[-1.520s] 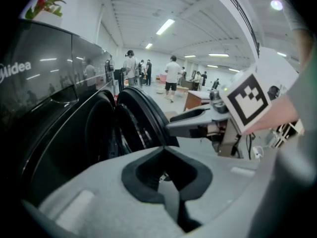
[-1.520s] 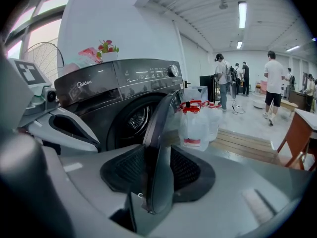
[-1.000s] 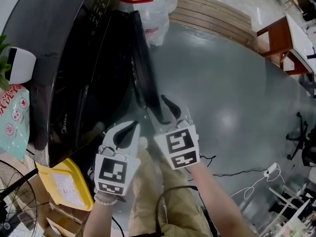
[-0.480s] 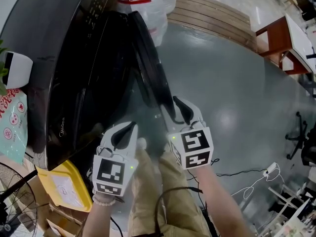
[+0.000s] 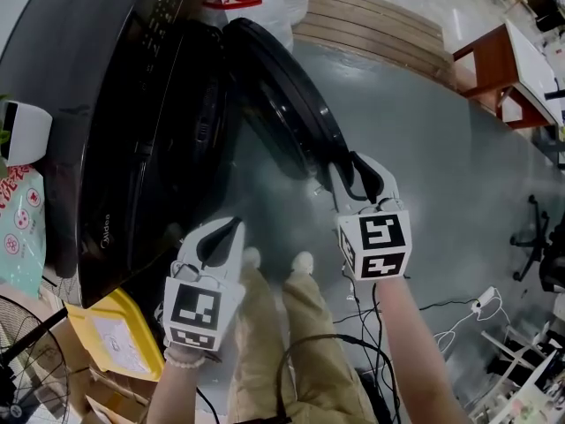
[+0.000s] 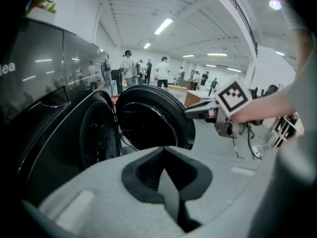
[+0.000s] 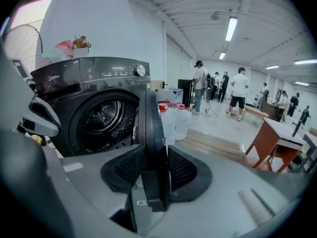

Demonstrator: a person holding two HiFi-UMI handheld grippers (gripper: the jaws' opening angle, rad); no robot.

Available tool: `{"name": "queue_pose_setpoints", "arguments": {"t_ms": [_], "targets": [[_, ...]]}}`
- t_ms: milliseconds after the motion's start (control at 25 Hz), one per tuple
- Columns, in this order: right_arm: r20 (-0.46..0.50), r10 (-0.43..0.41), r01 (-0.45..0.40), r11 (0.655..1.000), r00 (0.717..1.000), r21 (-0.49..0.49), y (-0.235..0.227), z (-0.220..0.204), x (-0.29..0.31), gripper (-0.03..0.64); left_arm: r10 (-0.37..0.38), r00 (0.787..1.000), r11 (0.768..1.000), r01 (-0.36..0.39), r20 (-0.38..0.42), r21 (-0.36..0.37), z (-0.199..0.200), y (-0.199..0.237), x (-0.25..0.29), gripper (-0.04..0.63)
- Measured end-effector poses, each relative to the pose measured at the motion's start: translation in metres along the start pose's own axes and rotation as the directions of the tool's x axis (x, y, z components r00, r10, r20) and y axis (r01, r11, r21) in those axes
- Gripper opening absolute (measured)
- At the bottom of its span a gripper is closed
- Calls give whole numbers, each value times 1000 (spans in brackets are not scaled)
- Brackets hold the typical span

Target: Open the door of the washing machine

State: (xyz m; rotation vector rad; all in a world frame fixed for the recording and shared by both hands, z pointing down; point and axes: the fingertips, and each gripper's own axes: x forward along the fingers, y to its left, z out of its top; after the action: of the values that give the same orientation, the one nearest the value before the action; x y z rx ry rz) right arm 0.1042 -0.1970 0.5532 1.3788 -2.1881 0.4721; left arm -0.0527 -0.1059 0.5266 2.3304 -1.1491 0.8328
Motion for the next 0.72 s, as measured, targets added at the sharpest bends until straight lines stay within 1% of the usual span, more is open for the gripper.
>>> {"name": "queue_pose_setpoints", "arguments": {"t_ms": [120,240,320,480,600,720], "targets": [[4,-50,50,998,999,-31,-22,2,1,139,-1,1000,1000,1,1,4,1,0,0,-6],[4,-110,110,993,994,-43,-46,4,4,138,0,1000,1000,0,5,7,2,1,0,-6],[-2,-154,153,988,988,-29,-63,5,7,138,1,1000,1000,-1,10,8,4,2,-2,-6],[-29,-225,226,974,974,34,-98,7,10,140,-1,1000,1000,0,23,16,10,3,-6,-6],[-36,-246,248,966,969,71,-108,9,0,139,-6,1000,1000,5,30,25,16,3,-11,-6],[-31,-224,226,971,974,77,-96,14,-19,138,-22,999,999,20,38,42,30,1,-20,-6]]}}
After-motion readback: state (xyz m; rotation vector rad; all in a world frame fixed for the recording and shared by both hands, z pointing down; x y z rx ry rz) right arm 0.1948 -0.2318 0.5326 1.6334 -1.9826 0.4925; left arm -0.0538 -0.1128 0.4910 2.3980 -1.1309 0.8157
